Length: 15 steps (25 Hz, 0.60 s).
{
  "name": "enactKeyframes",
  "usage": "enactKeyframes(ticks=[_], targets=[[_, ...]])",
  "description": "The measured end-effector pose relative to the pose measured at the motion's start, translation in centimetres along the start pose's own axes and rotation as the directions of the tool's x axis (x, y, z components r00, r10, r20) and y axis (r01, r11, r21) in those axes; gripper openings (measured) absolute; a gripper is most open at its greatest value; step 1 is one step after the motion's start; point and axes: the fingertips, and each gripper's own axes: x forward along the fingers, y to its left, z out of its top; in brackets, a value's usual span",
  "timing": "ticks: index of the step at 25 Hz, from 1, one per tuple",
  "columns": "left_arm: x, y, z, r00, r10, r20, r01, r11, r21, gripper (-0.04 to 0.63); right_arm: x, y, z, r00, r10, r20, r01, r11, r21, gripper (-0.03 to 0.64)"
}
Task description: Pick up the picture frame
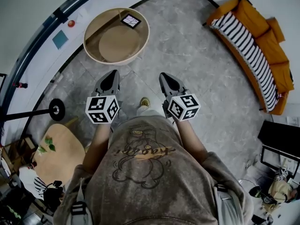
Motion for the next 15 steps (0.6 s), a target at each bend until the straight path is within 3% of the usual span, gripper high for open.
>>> enactKeyframes(ticks=[8,15], targets=[[4.3,0.1,2.1,0.998,0.055,0.027,-0.055,0.998,-0.012,0.018,2.8,-4.0,2.1,0.999,0.052,-0.011,-0.052,0.999,-0.003,0.018],[5.3,1.6,2.7,0.996,0.087,0.03,-0.087,0.996,-0.02,0.018,5.2,-4.6,2.6,0.997,0.079,-0.013,-0.078,0.997,0.003,0.019]])
